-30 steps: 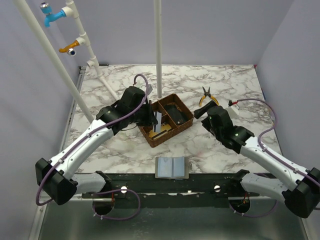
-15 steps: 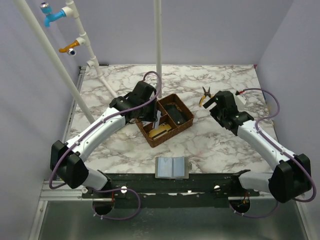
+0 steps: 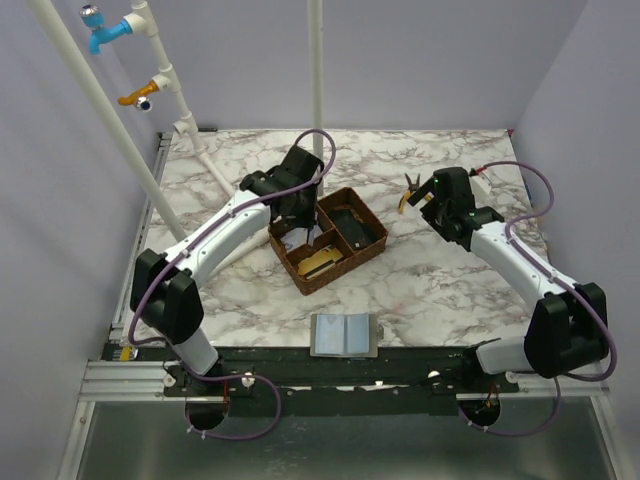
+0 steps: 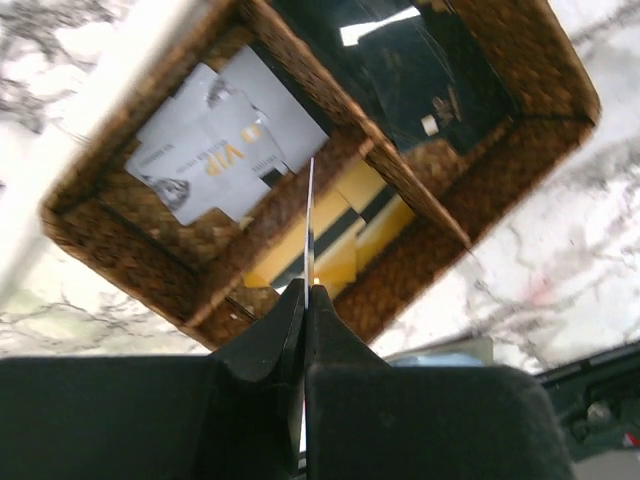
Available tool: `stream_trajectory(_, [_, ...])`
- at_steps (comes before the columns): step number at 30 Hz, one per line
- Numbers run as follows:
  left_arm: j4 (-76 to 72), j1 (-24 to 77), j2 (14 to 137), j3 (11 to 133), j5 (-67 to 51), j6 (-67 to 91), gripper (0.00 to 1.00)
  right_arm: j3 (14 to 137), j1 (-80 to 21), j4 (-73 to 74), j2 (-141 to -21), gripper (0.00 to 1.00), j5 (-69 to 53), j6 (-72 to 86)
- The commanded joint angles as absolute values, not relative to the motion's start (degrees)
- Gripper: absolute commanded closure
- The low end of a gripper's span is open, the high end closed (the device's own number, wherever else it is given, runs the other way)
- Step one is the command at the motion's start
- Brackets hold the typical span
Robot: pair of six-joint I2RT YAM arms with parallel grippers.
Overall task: Take the credit cards out of the card holder
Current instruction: Place the credit card in the storage box.
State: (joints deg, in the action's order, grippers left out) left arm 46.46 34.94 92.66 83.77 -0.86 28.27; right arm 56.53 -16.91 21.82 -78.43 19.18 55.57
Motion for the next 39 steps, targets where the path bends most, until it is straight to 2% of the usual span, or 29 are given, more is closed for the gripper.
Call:
stream_trajectory(1, [50.97, 33.43, 96.53, 89.50, 7.82, 26.04, 1.00, 59.47, -16.79, 20.48, -80.15, 0.00, 19.49, 51.81])
stream_trajectory(7, [55.33, 32.92, 101.53, 93.26, 13.80, 25.40, 1.00, 59.58, -16.76, 19.80, -81.15, 0.00, 19.34, 51.01])
stream_trajectory(17, [58.37, 31.82, 105.36, 96.06, 14.28, 25.23, 1.00, 59.94, -16.78, 18.92, -82.55, 0.00, 18.09, 51.35])
stream_trajectory(23, [58.02, 31.11, 105.82, 96.01, 12.86, 25.14, 0.83, 60.54, -16.79, 18.79, -83.40, 0.00, 16.88, 51.58])
stream_trajectory(26, [58.01, 31.09, 106.01, 96.16, 12.48, 24.78, 0.78, 60.39, -16.78, 18.81, -83.54, 0.00, 16.61, 51.74])
stream_trajectory(27, [58.01, 31.09, 105.93, 96.08, 12.40, 24.79, 0.72, 60.32, -16.79, 18.81, -83.53, 0.00, 16.50, 51.81])
stream_trajectory(32, [57.48, 31.03, 104.54, 94.75, 11.98, 24.78, 0.53, 60.64, -16.76, 18.62, -84.03, 0.00, 15.18, 51.73])
stream_trajectory(39, [56.98, 30.97, 101.13, 92.74, 10.00, 25.69, 0.38, 60.47, -16.78, 18.06, -83.90, 0.00, 11.30, 50.15])
